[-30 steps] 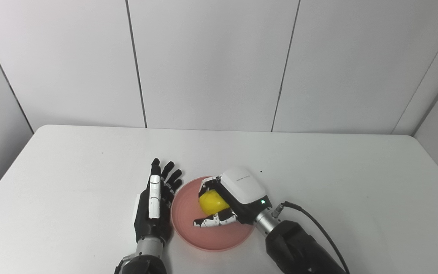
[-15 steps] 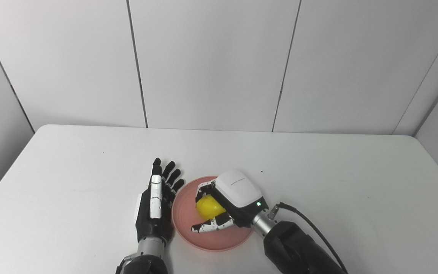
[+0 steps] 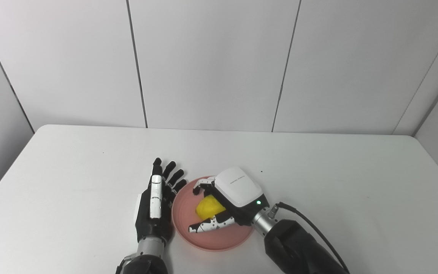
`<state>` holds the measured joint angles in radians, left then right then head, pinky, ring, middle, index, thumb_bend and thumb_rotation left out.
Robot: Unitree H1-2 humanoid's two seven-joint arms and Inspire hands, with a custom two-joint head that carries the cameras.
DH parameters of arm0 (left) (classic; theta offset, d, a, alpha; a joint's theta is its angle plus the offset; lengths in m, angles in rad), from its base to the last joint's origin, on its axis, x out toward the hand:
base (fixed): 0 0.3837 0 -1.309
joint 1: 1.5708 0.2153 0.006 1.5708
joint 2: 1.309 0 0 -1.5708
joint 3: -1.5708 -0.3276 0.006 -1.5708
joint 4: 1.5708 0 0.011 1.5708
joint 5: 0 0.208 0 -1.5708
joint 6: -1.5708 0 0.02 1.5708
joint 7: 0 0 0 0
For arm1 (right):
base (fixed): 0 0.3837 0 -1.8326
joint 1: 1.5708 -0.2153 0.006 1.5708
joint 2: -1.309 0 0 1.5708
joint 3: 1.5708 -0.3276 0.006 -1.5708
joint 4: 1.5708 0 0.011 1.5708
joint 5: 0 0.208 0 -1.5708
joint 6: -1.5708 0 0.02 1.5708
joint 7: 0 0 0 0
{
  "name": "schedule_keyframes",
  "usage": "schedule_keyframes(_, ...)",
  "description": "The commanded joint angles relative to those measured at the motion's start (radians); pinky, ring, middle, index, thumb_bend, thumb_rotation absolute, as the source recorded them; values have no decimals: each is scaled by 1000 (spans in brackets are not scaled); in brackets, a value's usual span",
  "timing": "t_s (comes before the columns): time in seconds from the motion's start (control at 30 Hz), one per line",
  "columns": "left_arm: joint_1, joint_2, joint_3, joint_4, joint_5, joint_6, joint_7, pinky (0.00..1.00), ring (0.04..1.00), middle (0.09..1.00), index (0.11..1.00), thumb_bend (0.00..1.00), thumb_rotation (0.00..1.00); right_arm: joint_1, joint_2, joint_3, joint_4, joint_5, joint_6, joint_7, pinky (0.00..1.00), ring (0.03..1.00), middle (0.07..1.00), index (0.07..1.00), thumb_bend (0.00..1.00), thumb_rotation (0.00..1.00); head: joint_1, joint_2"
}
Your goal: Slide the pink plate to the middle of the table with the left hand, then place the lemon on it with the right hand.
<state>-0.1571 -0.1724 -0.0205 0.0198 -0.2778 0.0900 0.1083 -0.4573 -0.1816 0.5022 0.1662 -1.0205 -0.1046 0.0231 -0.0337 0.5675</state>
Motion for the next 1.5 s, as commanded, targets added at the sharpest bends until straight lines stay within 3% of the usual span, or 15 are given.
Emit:
schedule_keyframes(0.0,3,-62,-3,5,4,16,13,813,852,907,979,724,834,-35,7,-19,-32,3,22,-12,404,516,580,633,751,833,1,1)
schedule_keyframes(0.27,0,-59,-5,8,17,12,16,848,883,929,993,735,839,-47,3,-31,-58,7,33,8,425,552,632,686,785,901,2,2)
schedule_keyframes(0.4,-4,-57,-5,13,28,5,17,868,892,930,998,734,846,-48,0,-46,-73,20,25,2,403,518,616,693,791,928,3,0)
schedule_keyframes(0.6,-9,-60,4,10,18,12,13,919,868,922,1000,736,852,-17,8,-116,-130,109,18,-22,464,584,666,727,759,908,0,-1)
schedule_keyframes(0.7,-11,-51,-2,7,28,14,10,953,917,941,1000,761,861,14,43,-189,-165,233,32,-23,531,652,718,733,739,939,1,0)
schedule_keyframes(0.83,-20,-4,-44,25,124,-64,-16,986,951,954,1000,784,915,49,112,-293,-183,394,50,-44,557,669,735,730,741,993,-6,0)
schedule_keyframes(0.97,-37,29,-60,29,180,-95,-33,1000,965,971,1000,778,970,69,164,-383,-168,534,66,-65,685,762,784,776,684,1000,-9,2)
schedule_keyframes(1.1,-58,59,-56,20,190,-77,-57,1000,984,989,1000,814,966,90,221,-479,-109,699,3,-127,704,773,802,787,672,1000,-10,6)
schedule_keyframes(1.3,-96,122,-53,20,224,-48,-76,1000,1000,1000,1000,876,985,139,295,-582,-112,916,77,-142,896,889,896,864,704,1000,-9,13)
schedule_keyframes(1.47,-118,153,-46,25,270,-22,-64,1000,1000,996,1000,878,1000,166,316,-619,-97,1012,95,-143,997,938,947,927,725,1000,-11,14)
